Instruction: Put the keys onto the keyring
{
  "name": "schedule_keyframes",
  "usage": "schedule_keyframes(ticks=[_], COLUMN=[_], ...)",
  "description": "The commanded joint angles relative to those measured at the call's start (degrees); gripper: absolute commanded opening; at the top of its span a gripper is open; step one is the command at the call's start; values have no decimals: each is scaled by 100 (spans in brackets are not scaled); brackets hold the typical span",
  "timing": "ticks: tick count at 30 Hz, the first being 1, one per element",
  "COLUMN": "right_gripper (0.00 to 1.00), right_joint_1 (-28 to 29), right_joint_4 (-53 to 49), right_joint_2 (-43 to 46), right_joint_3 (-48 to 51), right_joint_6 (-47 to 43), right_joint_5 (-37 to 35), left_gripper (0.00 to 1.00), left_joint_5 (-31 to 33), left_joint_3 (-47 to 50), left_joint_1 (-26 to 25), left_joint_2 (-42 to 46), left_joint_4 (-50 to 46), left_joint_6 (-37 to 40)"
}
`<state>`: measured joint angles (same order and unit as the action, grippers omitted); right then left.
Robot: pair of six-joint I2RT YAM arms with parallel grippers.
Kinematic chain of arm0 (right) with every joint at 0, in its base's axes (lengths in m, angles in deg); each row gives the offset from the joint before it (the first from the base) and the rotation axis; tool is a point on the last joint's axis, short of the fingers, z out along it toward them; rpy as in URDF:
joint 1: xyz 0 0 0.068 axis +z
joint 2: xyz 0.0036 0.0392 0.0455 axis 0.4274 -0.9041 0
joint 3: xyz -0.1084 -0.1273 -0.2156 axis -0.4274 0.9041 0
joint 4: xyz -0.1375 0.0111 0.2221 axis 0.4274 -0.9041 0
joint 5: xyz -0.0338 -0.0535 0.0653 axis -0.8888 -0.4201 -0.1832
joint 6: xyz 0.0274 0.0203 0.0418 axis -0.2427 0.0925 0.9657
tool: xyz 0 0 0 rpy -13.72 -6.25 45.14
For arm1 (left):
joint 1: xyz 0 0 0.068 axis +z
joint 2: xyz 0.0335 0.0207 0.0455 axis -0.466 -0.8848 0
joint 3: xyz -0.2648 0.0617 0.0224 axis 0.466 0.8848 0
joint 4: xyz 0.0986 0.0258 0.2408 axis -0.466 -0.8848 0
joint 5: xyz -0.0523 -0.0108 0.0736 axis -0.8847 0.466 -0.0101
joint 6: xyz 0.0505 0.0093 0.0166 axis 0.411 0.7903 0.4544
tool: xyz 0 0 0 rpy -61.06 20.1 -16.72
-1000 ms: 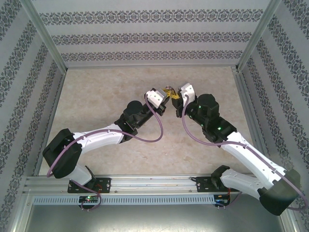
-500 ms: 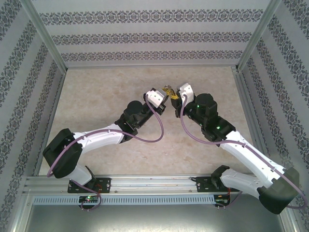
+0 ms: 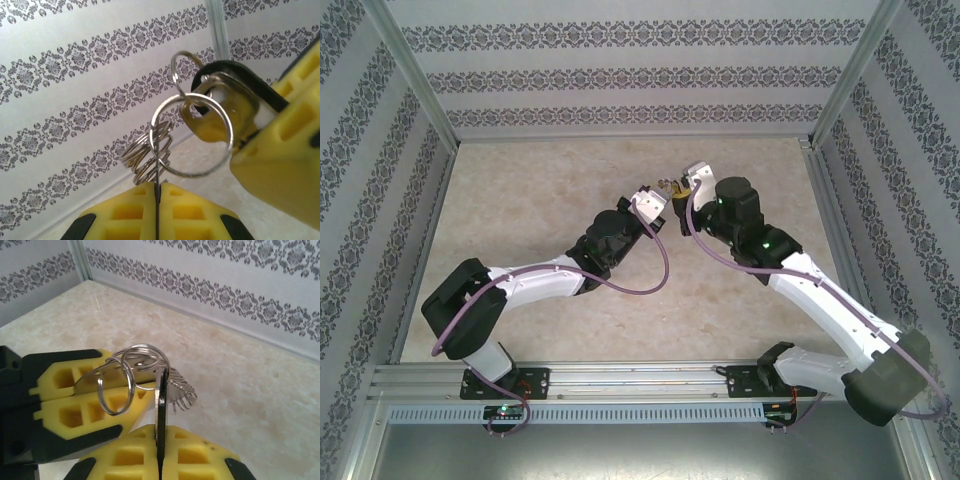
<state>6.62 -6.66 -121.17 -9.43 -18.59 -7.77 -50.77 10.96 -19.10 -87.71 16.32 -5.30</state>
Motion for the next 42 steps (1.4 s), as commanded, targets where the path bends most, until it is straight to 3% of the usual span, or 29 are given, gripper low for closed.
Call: schedule_keyframes(ticks=[1, 3, 8, 13, 20, 29, 34, 42], right_gripper=[0, 0, 0, 0, 0, 0, 0, 0], right_joint_1=[-102, -159, -374, -562, -740, -940, -1002, -797], right_joint_4=[-509, -716, -923, -914, -592, -571, -491, -203], right_joint_2=[-248, -468, -895, -1311, -2301, -4101, -4286, -3968], right_joint_3=[-537, -748, -1050, -1177, -1548, -2963, -3086, -2279], right_joint_6=[219, 253, 329, 361, 327, 372, 532, 878], right_joint_5=[40, 42, 150, 299, 444, 689, 811, 930], left_gripper=[16, 33, 60, 73, 82, 84, 85, 86], left_joint_5=[203, 213, 267, 501, 866, 1003, 985, 942], left_joint_3=[-55, -13, 145, 462, 829, 1022, 1069, 1078], left_joint_1=[20, 21, 29, 38, 64, 152, 152, 152], left_joint_2=[-32, -12, 157, 490, 1041, 1604, 1753, 1834], left_joint_4=[189, 215, 209, 279, 180, -192, -318, -415], left_joint_6=[-115, -241, -518, -735, -916, -900, -951, -1116])
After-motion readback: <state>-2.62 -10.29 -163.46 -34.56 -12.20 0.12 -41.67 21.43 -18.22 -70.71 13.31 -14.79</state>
